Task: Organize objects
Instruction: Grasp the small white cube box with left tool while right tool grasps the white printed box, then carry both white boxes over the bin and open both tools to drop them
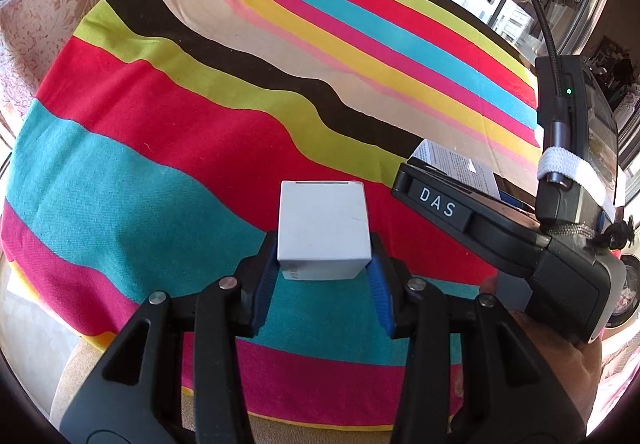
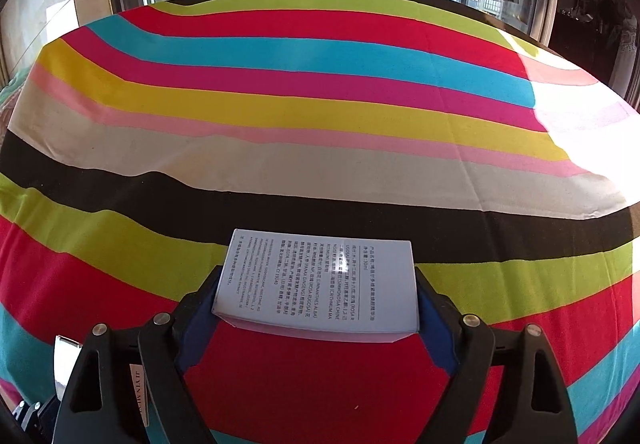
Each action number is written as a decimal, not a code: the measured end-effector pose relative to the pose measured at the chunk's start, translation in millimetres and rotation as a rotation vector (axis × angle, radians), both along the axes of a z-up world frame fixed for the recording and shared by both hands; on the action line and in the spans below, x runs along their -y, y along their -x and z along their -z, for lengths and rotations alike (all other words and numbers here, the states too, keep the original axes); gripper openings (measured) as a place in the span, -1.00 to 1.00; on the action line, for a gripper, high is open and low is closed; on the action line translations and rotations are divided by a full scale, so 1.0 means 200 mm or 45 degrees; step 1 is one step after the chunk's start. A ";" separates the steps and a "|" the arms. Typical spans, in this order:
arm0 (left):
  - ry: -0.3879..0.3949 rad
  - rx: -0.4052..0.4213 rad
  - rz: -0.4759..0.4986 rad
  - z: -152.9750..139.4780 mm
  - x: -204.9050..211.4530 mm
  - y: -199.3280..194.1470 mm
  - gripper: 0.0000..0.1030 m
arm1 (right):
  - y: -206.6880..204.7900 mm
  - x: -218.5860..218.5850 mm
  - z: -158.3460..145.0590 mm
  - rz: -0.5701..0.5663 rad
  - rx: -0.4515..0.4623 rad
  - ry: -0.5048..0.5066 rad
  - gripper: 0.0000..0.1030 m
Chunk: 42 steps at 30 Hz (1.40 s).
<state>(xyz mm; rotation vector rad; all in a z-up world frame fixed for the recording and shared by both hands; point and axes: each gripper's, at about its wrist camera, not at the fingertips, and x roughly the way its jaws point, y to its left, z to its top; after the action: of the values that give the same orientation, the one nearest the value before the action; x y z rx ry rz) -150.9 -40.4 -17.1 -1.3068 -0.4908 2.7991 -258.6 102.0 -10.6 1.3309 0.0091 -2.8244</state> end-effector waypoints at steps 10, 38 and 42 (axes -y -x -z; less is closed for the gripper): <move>0.016 -0.075 0.059 -0.08 -0.08 -0.07 -0.10 | -0.23 -0.17 -0.08 0.071 0.010 0.028 0.68; 0.038 -0.117 0.437 -0.23 -0.62 -0.35 -0.10 | -0.98 -0.82 -0.21 0.425 0.043 0.082 0.68; 0.030 -0.105 0.509 -0.24 -0.73 -0.40 -0.10 | -1.06 -0.91 -0.21 0.478 0.052 0.088 0.68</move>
<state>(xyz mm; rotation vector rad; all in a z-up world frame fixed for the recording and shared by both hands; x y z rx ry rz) -71.6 105.1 30.2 -1.1371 -0.1691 2.5180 -45.6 284.9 31.1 1.5150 -0.3743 -3.0561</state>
